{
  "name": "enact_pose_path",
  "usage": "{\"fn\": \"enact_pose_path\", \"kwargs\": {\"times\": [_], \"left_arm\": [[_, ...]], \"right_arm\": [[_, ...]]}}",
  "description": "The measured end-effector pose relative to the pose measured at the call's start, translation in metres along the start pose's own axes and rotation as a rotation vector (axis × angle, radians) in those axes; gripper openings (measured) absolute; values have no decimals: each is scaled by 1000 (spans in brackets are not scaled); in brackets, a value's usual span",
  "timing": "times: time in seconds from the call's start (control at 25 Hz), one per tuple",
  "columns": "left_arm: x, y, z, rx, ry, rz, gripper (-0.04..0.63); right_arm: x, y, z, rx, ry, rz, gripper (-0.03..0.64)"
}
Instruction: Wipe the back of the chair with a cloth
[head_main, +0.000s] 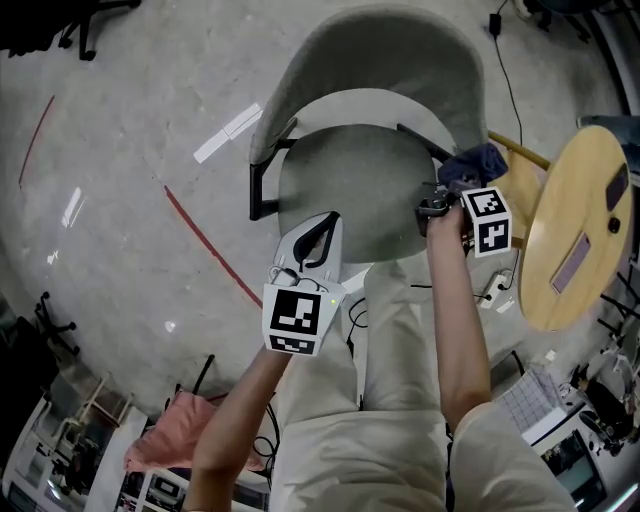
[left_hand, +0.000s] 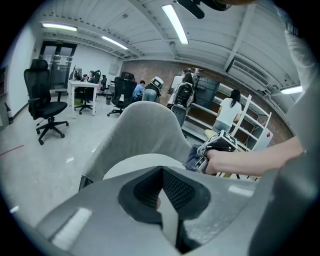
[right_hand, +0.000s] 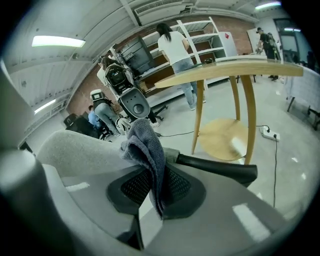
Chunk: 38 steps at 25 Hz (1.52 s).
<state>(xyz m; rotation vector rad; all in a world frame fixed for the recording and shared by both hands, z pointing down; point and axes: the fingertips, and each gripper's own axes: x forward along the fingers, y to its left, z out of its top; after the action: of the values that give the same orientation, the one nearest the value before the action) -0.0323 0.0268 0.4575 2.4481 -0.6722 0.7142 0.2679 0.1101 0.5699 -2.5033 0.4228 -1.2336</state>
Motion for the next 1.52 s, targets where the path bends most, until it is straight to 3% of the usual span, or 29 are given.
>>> {"fn": "enact_pose_path", "kwargs": {"times": [0.16,0.32,0.44,0.68,1.08,1.32,1.52], "left_arm": [[3,-1,2,-2,-4,-1,0],[5,3,-2,-16,-3,18,0],[3,2,-4,-28,-4,28,0],[-1,12,-10,-50,-2,55,0],[-8,42,-36,-118,5,162,0],[-10,55,-44,-173,-12,238,0],[-1,58,-60,-215,-15,284,0]], "right_arm": [[-8,-5,-1,-89,10,4,69],[-18,25,-7,-255,27,137,69],[-31,61,-21,-430,59,316,69],[-69,140,-92,-845,187,778,70],[-96,172,-221,-1383,404,1261,71],[-104,172,-276,-1571,512,1451,71],[-97,171,-312,-1603,553,1522,71]]}}
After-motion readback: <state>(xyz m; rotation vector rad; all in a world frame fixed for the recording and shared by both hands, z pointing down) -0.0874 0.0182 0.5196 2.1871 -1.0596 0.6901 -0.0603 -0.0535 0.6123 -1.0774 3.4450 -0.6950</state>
